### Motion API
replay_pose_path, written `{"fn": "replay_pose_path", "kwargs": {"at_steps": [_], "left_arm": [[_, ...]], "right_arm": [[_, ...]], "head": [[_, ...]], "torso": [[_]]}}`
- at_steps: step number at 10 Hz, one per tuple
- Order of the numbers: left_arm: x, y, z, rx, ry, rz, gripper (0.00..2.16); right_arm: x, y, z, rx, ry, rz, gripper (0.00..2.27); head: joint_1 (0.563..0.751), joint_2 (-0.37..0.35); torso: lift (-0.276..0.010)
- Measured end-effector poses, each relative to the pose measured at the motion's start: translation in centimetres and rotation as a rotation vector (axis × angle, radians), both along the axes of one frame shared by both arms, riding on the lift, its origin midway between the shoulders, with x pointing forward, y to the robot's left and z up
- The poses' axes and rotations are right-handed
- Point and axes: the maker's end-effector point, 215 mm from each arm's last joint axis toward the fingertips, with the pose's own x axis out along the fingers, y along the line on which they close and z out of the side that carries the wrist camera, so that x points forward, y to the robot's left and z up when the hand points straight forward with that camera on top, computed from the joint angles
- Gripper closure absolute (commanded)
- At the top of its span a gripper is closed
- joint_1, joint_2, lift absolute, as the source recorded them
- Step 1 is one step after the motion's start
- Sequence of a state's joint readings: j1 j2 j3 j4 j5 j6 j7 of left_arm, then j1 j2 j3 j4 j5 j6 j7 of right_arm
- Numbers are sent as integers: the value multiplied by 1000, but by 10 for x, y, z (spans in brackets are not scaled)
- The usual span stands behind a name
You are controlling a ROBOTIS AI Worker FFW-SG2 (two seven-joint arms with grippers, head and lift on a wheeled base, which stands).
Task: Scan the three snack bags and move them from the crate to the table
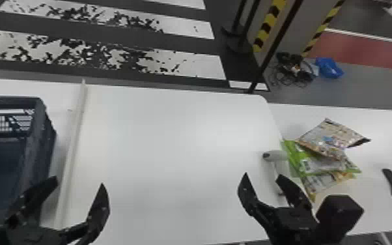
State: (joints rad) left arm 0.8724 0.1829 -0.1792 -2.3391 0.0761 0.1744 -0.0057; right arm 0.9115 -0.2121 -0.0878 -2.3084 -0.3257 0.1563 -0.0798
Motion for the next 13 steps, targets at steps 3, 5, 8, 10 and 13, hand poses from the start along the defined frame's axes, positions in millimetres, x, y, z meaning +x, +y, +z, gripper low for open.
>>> {"fn": "replay_pose_path", "kwargs": {"at_steps": [3,5,8,10,13], "left_arm": [[11,3,15,3,-49,8,103],[17,7,23,16,-74,22,103],[20,6,29,16,-86,18,103],[21,6,34,13,-95,12,103],[22,4,36,6,-98,6,103]], "right_arm": [[4,-3,19,-5,-37,-4,90],[5,-5,26,-10,-46,-6,83],[7,-8,32,-9,-54,-9,83],[7,-13,33,4,-54,-21,83],[7,-18,34,2,-54,-28,83]], "head": [[695,-248],[695,-242],[695,-245],[695,-255],[695,-263]], "torso": [[-62],[-62],[-62],[-62],[-62]]}}
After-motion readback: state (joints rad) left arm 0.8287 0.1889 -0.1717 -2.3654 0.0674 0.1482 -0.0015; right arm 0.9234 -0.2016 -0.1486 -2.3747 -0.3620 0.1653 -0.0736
